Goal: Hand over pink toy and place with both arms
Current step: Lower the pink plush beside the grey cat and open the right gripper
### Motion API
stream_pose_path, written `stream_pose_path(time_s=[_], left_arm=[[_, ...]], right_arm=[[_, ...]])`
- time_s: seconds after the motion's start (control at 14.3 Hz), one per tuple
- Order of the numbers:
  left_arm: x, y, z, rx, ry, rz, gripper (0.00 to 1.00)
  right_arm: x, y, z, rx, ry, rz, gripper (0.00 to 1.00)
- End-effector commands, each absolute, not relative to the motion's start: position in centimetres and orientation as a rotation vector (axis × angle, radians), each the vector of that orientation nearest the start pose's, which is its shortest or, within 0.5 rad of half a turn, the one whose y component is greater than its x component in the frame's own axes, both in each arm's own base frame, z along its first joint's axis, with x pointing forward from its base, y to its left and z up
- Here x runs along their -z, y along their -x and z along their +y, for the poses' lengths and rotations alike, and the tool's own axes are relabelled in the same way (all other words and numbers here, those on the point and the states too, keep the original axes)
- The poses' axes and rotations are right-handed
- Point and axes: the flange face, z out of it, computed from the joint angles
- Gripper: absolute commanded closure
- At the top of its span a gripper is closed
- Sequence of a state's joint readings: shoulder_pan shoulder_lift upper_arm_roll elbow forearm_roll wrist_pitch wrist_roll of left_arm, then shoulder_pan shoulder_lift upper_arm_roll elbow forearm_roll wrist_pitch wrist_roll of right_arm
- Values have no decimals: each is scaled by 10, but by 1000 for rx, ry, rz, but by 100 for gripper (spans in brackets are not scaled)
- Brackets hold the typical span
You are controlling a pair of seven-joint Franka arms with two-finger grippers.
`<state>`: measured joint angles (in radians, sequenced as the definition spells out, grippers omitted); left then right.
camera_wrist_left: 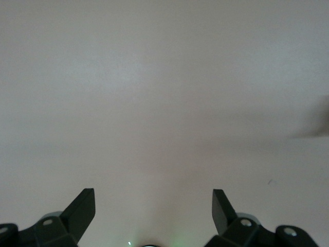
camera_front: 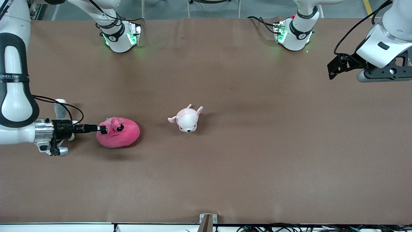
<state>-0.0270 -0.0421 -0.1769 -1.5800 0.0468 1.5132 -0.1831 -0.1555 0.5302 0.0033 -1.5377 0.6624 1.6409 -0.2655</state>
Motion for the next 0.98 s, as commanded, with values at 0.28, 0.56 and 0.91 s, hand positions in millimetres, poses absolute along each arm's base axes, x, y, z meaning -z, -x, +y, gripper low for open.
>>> stream_pose_path(time_s=[0.28,0.56,0.91], left_arm=[[-638,-528,-78,-24,3105,-31,0],[-636,-530,-82,-14,3105,-18,0],[-640,-525,-84,-21,3102,-12,0]], right_arm=[[-436,-661,-57,-313,2651,-32,0],[-499,-644,-68,-245,2865,-75,0],[-566,-619,-66,-164,3043,90,0]])
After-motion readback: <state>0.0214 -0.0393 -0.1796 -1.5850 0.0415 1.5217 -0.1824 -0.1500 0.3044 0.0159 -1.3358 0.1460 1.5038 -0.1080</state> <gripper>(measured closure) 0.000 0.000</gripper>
